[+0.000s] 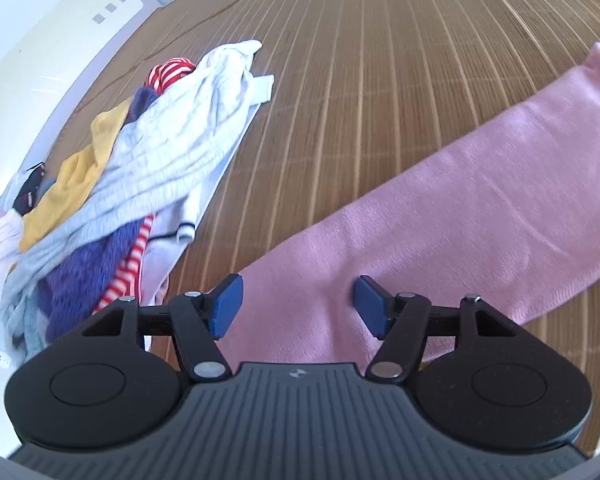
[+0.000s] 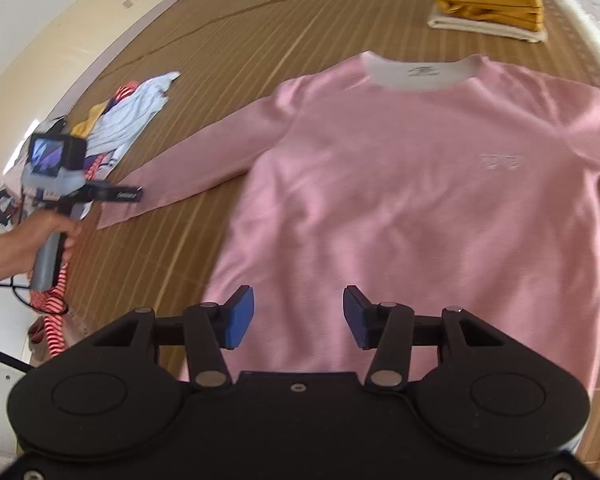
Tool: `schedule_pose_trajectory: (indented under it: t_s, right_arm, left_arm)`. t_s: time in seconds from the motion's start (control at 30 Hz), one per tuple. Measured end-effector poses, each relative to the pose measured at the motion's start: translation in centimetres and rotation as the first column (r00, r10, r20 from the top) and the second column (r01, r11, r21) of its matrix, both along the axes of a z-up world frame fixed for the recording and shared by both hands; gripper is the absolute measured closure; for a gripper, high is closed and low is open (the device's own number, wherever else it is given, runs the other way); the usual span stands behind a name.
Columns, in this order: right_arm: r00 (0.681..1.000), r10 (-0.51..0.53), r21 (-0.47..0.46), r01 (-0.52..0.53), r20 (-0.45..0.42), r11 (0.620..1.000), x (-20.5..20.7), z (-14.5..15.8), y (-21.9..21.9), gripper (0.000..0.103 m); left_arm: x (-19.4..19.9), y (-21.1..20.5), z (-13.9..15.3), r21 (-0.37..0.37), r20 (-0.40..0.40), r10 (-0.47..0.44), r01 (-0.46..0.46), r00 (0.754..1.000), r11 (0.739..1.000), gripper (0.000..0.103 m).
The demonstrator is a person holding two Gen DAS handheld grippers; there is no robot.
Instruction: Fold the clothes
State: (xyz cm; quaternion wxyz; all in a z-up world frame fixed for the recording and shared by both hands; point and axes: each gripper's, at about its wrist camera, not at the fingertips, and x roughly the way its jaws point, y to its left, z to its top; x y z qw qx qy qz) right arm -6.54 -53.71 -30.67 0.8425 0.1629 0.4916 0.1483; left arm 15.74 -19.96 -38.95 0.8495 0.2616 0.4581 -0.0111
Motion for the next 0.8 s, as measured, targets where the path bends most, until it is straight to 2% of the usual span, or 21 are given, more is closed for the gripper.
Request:
schedule_pose_trajectory:
  t_s: [0.07,0.23,0.3,0.4,0.5,0.57,0.63,0.7,0.8]
  right_arm:
    - [0.998,0.051,0.033,-0.05,-0.031,0.998,0.8,-0.7,3.4,0.044]
    - [0.989,0.097,-0.013,-0.099,-0.11,0.995,2.0,-3.0,9.8,0.044]
    - [0.982,0.083,0.008,-0.083,-0.168,0.997,1.8,-4.2,10.5,0.044]
    - [0.956,0.088,0.037,-0.08,-0.281,0.996,1.0,-6.1,11.1,0.043]
    - [0.958,0.103,0.036,-0.097,-0.268,0.995,-0.2,-6.2,11.4,0.043]
    - [0.946,0.129,0.06,-0.117,-0.297,0.991,0.2,-6.0,11.2,0.045]
    - [0.957,0.122,0.065,-0.109,-0.262,0.992,1.5,-4.5,10.2,0.048]
    - [0.98,0.059,0.026,-0.055,-0.188,0.998,3.6,-2.4,8.5,0.048]
    - [0.997,-0.036,-0.075,0.031,-0.066,0.997,8.0,0.1,5.7,0.049]
  left_arm:
    - [1.2,0.2,0.1,-0.009,0.006,-0.028,0.028,1.0,1.0,0.034]
    - [3.5,0.1,0.2,-0.026,0.019,-0.096,0.096,0.995,0.995,0.034]
    - [4.3,0.4,0.2,-0.065,0.02,-0.081,0.082,0.997,0.995,0.034]
    - [5.1,0.9,0.2,-0.112,0.023,-0.069,0.071,0.997,0.991,0.033]
    - [5.2,1.4,0.5,-0.141,0.024,-0.072,0.075,0.997,0.987,0.033]
    - [4.9,2.2,1.5,-0.188,-0.009,-0.025,0.023,1.0,0.982,0.033]
    - [3.2,3.3,3.0,-0.252,-0.015,0.018,-0.022,1.0,0.967,0.033]
    - [0.1,3.6,4.2,-0.32,-0.014,0.015,-0.019,1.0,0.947,0.033]
    - [-6.0,1.1,4.6,-0.4,-0.082,-0.083,0.044,0.993,0.915,0.033]
